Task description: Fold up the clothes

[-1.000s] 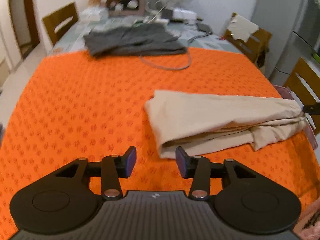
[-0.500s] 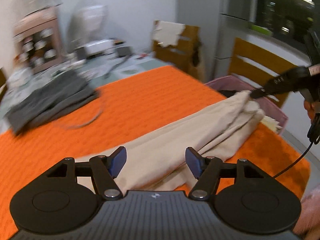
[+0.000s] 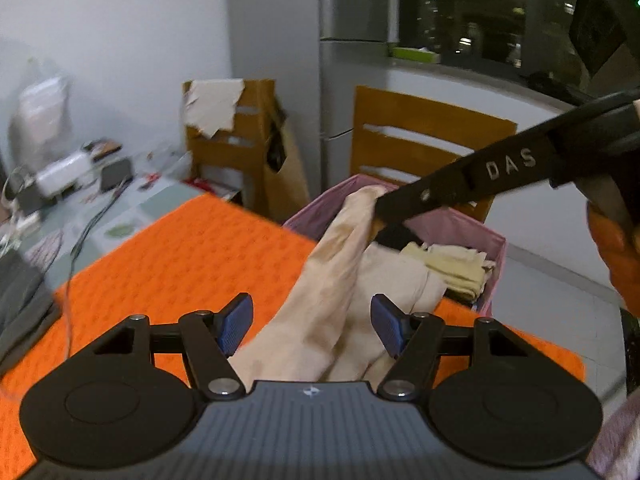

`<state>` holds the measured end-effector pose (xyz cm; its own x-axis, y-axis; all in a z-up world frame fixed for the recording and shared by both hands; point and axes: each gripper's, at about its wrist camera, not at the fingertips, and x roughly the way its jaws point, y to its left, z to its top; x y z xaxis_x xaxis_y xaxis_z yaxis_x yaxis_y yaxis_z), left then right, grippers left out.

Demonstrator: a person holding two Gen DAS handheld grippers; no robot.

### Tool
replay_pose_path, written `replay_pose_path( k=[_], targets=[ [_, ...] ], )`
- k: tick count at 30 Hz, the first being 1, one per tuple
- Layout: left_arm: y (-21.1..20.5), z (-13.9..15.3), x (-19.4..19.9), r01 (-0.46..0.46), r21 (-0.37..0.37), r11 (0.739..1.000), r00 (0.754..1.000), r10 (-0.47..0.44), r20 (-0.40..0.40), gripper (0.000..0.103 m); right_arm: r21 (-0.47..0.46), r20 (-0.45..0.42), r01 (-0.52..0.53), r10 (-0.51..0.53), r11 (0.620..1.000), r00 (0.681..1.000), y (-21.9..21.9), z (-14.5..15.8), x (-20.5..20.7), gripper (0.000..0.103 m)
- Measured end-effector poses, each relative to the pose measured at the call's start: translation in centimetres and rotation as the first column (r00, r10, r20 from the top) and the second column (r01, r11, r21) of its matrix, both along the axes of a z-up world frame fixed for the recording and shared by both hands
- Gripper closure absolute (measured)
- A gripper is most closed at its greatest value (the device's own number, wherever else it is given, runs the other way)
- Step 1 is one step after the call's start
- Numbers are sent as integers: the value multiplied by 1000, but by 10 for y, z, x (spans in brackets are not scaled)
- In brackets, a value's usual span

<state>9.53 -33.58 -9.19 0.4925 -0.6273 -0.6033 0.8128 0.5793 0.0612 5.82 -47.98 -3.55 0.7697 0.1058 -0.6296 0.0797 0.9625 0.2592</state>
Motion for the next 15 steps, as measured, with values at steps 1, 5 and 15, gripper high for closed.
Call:
replay_pose_path(
  k=[1,5,15],
  targets=[
    [-7,-1,1,9,2,1000,1000,-9,9,33,3,4,-5,5,1000,1000,1,2,-1,96],
    [-26,-6,0,16,16,1000,998,-17,53,53,9,20,-15,15,1000,1000,5,10,-3,96],
    [29,1,14,-181,-46,982,981,184,57,101,27,20,-47,47,999,999,14,13,-6,93]
  ],
)
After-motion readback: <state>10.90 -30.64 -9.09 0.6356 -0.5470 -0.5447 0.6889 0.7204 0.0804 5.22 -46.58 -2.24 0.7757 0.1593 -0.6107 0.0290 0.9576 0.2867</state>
